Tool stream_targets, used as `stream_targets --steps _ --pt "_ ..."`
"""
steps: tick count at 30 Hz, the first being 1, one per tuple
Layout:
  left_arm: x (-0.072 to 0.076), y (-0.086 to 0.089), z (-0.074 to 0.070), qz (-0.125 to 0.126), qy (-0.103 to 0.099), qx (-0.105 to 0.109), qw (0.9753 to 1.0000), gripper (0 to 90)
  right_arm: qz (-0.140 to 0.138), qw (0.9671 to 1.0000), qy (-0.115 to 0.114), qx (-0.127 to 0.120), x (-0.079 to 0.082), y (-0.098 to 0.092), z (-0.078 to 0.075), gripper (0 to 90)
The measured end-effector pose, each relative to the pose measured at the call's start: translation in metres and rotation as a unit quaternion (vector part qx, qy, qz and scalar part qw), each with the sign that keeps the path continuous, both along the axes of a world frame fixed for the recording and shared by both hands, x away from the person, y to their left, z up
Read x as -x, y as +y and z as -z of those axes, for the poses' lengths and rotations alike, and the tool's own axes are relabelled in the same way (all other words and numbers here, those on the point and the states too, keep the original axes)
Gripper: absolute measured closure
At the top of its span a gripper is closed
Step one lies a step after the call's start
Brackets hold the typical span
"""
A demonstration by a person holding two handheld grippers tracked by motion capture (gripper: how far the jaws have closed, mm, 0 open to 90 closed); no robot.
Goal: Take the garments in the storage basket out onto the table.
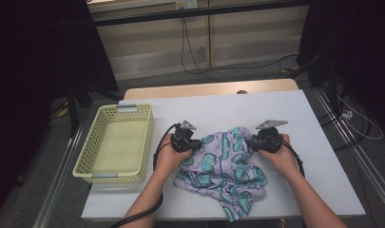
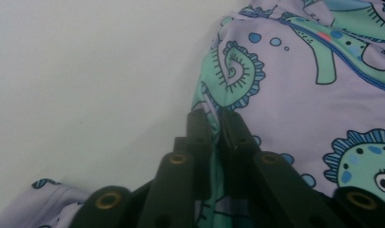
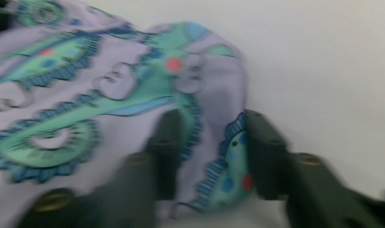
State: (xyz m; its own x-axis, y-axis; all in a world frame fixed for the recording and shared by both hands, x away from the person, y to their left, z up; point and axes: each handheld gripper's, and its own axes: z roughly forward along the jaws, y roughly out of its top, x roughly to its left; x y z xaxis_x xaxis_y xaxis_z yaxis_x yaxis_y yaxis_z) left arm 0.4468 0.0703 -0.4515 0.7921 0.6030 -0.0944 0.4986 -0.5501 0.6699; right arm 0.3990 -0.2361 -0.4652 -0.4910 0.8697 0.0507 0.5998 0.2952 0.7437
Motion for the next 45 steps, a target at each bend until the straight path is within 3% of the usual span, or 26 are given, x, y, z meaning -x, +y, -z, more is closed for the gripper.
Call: stream_targets --steps 1,2,3,5,9,12,15,18,20,26,29,38,45 --pt "0.000 0.001 -0.002 -0.003 -0.005 0.002 1.0000 86.7 -0.001 1.0000 -0.004 0.005 0.000 0.003 0.000 71.8" --pt "0.000 0.004 -0.005 -0.007 -0.011 0.009 0.9999 87.0 -0.009 0.9999 -0.006 0.011 -0.001 0.005 0.000 79.1" --pt "0.000 0.007 -0.008 -0.013 -0.017 0.020 0.9996 87.2 -0.022 0.9998 -0.004 -0.002 -0.002 0.007 0.000 84.5" --pt "0.000 0.016 -0.015 -0.026 -0.027 0.034 0.9987 87.4 -0.037 0.9992 -0.013 0.003 -0.002 0.012 0.000 88.8" --pt "0.002 0.028 -0.026 -0.037 -0.044 0.042 0.9974 87.5 -0.069 0.9974 -0.023 0.003 -0.001 0.028 -0.002 89.3" --pt "0.005 0.030 -0.025 -0.033 -0.035 0.037 0.9982 87.5 -0.099 0.9949 -0.016 -0.009 -0.003 0.043 -0.003 89.3" --pt "0.007 0.028 -0.022 -0.030 -0.025 0.033 0.9987 87.5 -0.129 0.9913 -0.023 0.010 0.000 0.058 0.000 89.3" --pt "0.009 0.030 -0.022 -0.023 -0.012 0.048 0.9985 87.4 -0.161 0.9868 -0.018 0.006 0.004 0.064 -0.001 89.4" --pt "0.011 0.031 -0.022 -0.018 -0.010 0.041 0.9990 87.4 -0.177 0.9839 -0.021 0.006 0.009 0.069 -0.001 89.4" --pt "0.016 0.031 -0.026 -0.010 -0.001 0.051 0.9986 87.4 -0.240 0.9704 -0.023 -0.010 0.024 0.086 -0.001 89.5" --pt "0.019 0.031 -0.028 -0.008 0.005 0.049 0.9988 87.4 -0.255 0.9660 -0.040 0.012 0.031 0.094 -0.003 89.5" --pt "0.031 0.032 -0.037 0.008 0.003 0.038 0.9993 87.2 -0.308 0.9508 -0.031 -0.022 0.046 0.103 -0.004 89.4" --pt "0.042 0.030 -0.042 0.029 0.010 0.032 0.9990 87.2 -0.347 0.9368 -0.022 -0.041 0.060 0.107 -0.004 89.4"
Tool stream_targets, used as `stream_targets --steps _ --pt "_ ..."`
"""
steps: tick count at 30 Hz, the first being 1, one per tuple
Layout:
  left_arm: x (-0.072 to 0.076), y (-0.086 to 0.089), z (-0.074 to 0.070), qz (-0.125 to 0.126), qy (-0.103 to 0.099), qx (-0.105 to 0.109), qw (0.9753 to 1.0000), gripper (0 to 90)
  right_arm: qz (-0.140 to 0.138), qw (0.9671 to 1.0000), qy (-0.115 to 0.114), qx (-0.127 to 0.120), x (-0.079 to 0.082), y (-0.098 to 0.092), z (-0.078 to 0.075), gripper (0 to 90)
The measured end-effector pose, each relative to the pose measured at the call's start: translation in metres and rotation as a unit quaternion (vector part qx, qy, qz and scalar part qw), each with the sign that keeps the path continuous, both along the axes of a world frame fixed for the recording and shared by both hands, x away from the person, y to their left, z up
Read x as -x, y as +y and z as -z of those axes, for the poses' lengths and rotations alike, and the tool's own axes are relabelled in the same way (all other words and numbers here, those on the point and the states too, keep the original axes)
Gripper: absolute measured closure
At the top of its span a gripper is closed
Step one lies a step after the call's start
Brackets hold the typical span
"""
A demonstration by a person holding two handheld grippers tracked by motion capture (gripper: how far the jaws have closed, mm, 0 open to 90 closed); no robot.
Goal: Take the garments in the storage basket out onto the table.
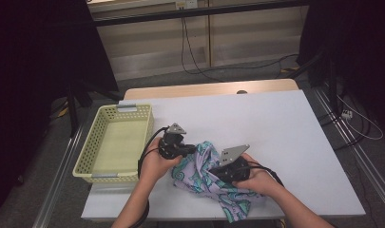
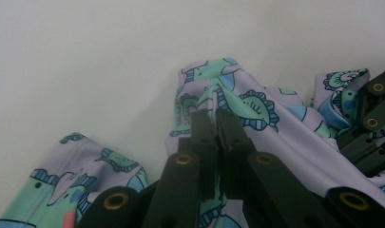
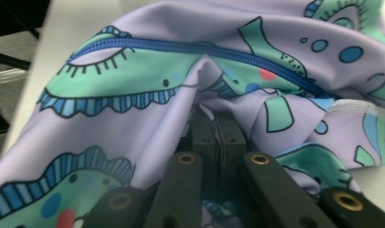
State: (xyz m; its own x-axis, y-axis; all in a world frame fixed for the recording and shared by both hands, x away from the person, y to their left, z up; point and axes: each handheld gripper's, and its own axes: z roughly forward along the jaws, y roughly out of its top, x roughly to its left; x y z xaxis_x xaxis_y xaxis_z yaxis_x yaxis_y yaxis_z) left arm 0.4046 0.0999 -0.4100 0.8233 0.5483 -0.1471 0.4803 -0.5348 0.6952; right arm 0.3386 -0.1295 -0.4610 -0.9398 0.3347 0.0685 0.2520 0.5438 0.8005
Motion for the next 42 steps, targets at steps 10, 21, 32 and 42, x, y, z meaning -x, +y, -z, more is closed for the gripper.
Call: stream_targets --steps 10,21,32,42 --pt "0.009 0.006 -0.003 0.011 0.019 -0.001 0.9998 87.1 -0.045 0.9989 0.011 -0.011 0.009 0.003 0.000 89.4" --pt "0.015 0.012 -0.012 0.001 0.006 0.002 1.0000 87.2 0.032 0.9992 -0.001 0.024 0.008 0.004 -0.005 89.4" --pt "0.013 0.023 -0.013 -0.010 0.014 0.002 0.9999 87.2 0.022 0.9974 -0.047 0.050 0.007 0.033 0.001 89.3" --pt "0.019 0.019 -0.019 0.009 0.019 0.004 0.9998 87.2 -0.033 0.9986 -0.035 0.019 0.016 0.041 0.002 89.3"
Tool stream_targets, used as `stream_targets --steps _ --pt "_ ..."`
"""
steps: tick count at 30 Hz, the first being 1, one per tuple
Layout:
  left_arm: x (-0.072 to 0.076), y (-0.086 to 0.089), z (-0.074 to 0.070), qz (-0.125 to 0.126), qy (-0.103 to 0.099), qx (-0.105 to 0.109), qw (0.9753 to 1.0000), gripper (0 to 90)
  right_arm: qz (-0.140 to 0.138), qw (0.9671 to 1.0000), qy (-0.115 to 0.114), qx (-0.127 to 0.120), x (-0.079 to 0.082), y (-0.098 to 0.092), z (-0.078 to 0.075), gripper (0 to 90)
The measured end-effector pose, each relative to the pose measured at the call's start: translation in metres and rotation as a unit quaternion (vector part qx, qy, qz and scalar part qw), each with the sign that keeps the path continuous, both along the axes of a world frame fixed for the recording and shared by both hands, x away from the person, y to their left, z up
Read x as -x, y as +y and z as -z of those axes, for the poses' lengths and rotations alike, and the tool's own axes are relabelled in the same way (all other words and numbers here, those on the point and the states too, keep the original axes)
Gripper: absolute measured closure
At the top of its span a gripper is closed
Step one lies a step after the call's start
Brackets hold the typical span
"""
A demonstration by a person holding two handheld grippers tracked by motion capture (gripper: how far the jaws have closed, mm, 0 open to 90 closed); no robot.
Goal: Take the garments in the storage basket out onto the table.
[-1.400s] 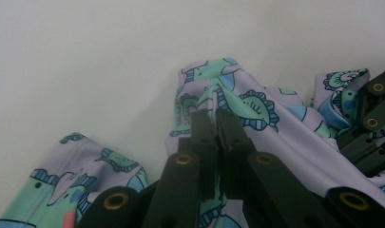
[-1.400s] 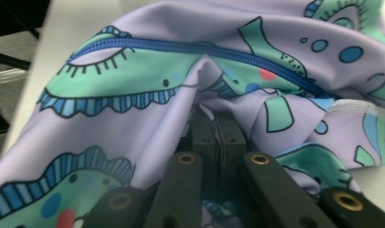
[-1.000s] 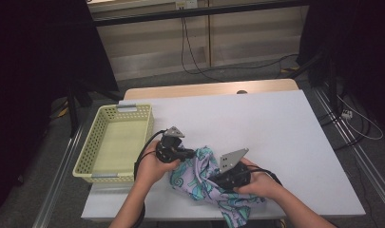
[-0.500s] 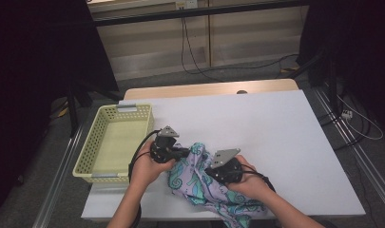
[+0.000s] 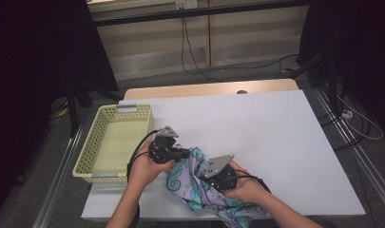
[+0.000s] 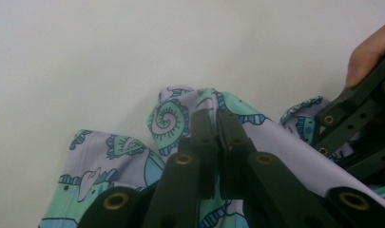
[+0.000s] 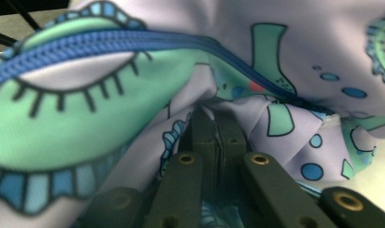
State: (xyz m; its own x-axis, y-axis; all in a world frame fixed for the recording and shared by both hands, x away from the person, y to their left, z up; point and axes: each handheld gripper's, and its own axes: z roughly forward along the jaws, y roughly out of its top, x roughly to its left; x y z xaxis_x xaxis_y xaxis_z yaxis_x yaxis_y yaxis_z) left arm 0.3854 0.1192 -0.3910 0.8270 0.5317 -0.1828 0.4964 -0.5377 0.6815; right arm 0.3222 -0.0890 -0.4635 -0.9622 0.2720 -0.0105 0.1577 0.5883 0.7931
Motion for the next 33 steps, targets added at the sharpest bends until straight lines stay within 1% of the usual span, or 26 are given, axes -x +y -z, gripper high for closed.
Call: stream_targets --steps 3,5,6,9,10,11,12,13,14,15,16,17,19,20,21,22,23,24,26,28,31,33 --pt "0.001 -0.001 0.001 0.008 0.006 -0.001 0.9999 87.2 -0.019 0.9997 0.011 -0.008 0.003 0.002 0.000 89.3" --pt "0.002 -0.001 0.001 0.011 0.010 0.000 0.9999 87.2 -0.038 0.9992 0.012 -0.009 0.007 0.004 0.000 89.3" --pt "0.003 -0.002 0.001 0.014 0.012 0.002 0.9998 87.2 -0.045 0.9988 0.018 -0.010 0.008 0.005 0.000 89.3" --pt "0.005 -0.005 0.001 0.024 0.020 -0.003 0.9995 87.2 -0.063 0.9973 0.035 -0.017 0.010 0.004 0.000 89.3" --pt "0.005 -0.006 0.001 0.028 0.024 -0.003 0.9993 87.2 -0.074 0.9959 0.047 -0.023 0.011 0.004 0.000 89.3" --pt "0.006 -0.007 0.001 0.034 0.029 -0.003 0.9990 87.3 -0.093 0.9937 0.057 -0.027 0.013 0.004 0.000 89.3" --pt "0.007 -0.008 0.001 0.037 0.030 -0.006 0.9988 87.4 -0.118 0.9905 0.064 -0.029 0.017 0.005 -0.001 89.3" --pt "0.008 -0.010 0.001 0.042 0.033 -0.009 0.9985 87.4 -0.132 0.9885 0.068 -0.029 0.019 0.005 -0.001 89.3" --pt "0.009 -0.011 0.002 0.046 0.029 -0.014 0.9984 87.5 -0.139 0.9881 0.063 -0.023 0.022 0.006 -0.002 89.4" --pt "0.009 -0.012 0.001 0.044 0.027 -0.016 0.9985 87.5 -0.132 0.9898 0.052 -0.014 0.024 0.006 -0.003 89.4" --pt "0.009 -0.012 0.001 0.042 0.024 -0.016 0.9987 87.5 -0.124 0.9910 0.049 -0.014 0.024 0.006 -0.004 89.4" --pt "0.008 -0.012 0.000 0.039 0.021 -0.013 0.9989 87.4 -0.107 0.9928 0.052 -0.015 0.022 0.005 -0.004 89.4" --pt "0.007 -0.009 -0.001 0.029 0.021 -0.008 0.9993 87.4 -0.068 0.9966 0.047 -0.010 0.018 0.002 -0.004 89.3" --pt "0.006 -0.006 -0.002 0.028 0.020 -0.007 0.9994 87.4 -0.042 0.9980 0.046 -0.007 0.016 0.001 -0.003 89.3" --pt "0.006 -0.004 -0.003 0.022 0.022 -0.006 0.9995 87.4 -0.014 0.9986 0.050 -0.012 0.013 0.000 -0.001 89.3" --pt "0.006 -0.003 -0.003 0.019 0.023 -0.003 0.9995 87.4 0.005 0.9986 0.051 -0.013 0.011 0.000 0.000 89.1" --pt "0.005 -0.001 -0.004 0.018 0.023 -0.005 0.9996 87.4 0.022 0.9986 0.046 -0.012 0.010 0.000 0.000 89.2" --pt "0.005 0.000 -0.004 0.016 0.022 -0.003 0.9996 87.4 0.032 0.9987 0.040 -0.007 0.008 0.002 0.000 89.2" --pt "0.004 0.000 -0.004 0.016 0.024 -0.004 0.9996 87.4 0.038 0.9989 0.025 -0.002 0.008 0.009 0.001 89.2" --pt "0.004 0.000 -0.004 0.017 0.029 -0.005 0.9994 87.4 0.025 0.9995 0.018 0.004 0.009 0.016 0.002 88.9" --pt "0.005 -0.002 -0.001 0.022 0.039 -0.012 0.9989 87.3 0.006 0.9997 0.021 0.005 0.012 0.023 0.002 88.8" --pt "0.005 -0.004 0.001 0.029 0.046 -0.015 0.9984 87.3 -0.003 0.9998 0.018 0.006 0.014 0.025 0.002 88.8"
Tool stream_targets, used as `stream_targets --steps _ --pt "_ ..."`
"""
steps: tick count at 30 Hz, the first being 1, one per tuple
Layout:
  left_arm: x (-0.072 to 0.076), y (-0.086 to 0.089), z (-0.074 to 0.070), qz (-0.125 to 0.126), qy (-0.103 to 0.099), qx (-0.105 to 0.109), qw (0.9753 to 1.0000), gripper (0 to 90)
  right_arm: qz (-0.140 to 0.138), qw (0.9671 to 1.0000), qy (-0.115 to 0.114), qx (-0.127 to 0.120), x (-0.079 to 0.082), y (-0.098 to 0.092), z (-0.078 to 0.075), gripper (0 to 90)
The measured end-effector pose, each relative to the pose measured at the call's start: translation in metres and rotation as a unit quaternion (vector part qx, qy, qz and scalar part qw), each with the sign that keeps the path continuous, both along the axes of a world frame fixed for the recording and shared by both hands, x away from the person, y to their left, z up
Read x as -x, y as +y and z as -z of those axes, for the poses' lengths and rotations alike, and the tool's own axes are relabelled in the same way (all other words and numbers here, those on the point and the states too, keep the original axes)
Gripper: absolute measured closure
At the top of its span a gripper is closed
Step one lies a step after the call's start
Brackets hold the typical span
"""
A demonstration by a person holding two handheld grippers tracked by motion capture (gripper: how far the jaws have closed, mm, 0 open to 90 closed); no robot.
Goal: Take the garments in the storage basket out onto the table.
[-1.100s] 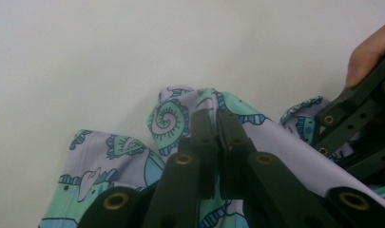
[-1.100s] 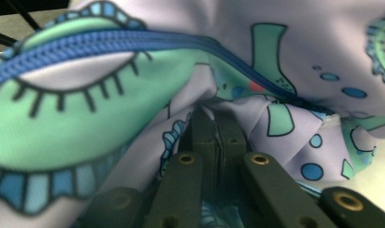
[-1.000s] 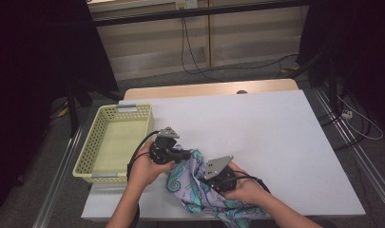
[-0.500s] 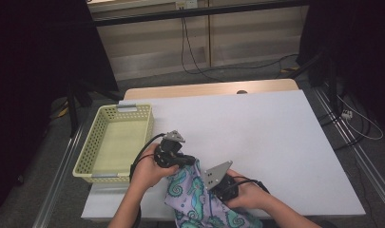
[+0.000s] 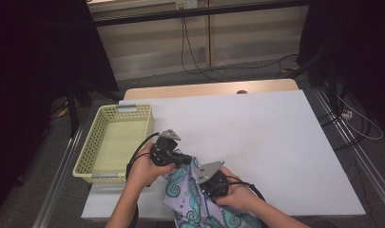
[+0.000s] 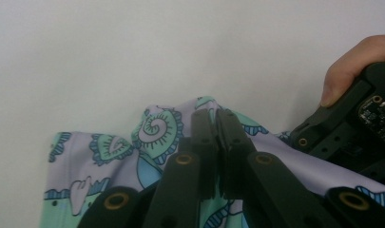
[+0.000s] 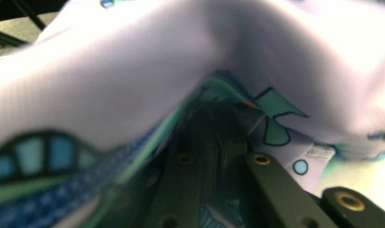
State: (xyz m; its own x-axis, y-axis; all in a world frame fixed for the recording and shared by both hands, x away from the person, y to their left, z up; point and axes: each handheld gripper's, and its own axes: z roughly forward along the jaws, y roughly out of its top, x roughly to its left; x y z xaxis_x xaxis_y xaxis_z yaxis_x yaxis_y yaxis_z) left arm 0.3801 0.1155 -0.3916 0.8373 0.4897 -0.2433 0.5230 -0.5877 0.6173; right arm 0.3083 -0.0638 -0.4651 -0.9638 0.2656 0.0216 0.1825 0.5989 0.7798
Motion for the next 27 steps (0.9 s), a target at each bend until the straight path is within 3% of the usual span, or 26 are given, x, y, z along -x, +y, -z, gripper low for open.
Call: stream_targets --steps 6,9,13,16,20,23,27 --pt "0.002 -0.003 0.002 0.015 0.027 -0.010 0.9995 87.3 -0.033 0.9993 0.006 -0.013 0.005 0.004 -0.001 88.8" --pt "0.002 -0.003 0.003 0.025 0.037 -0.012 0.9989 87.2 -0.070 0.9972 0.009 -0.024 0.011 0.008 -0.001 88.7" --pt "0.004 -0.005 0.006 0.040 0.048 -0.016 0.9979 87.2 -0.096 0.9938 0.037 -0.042 0.015 0.009 -0.002 88.6" --pt "0.005 -0.005 0.004 0.035 0.047 -0.010 0.9982 87.1 -0.104 0.9919 0.055 -0.048 0.014 0.005 -0.002 88.5" --pt "0.004 -0.001 0.001 0.024 0.032 -0.002 0.9992 87.0 -0.076 0.9940 0.059 -0.053 0.009 -0.006 -0.005 88.9" --pt "0.002 0.003 -0.002 0.019 0.018 0.004 0.9996 87.0 -0.035 0.9955 0.057 -0.067 0.000 -0.022 -0.011 89.3" --pt "0.000 0.005 -0.005 0.000 0.006 0.022 0.9997 87.1 0.029 0.9950 0.048 -0.083 -0.012 -0.052 -0.022 89.5"
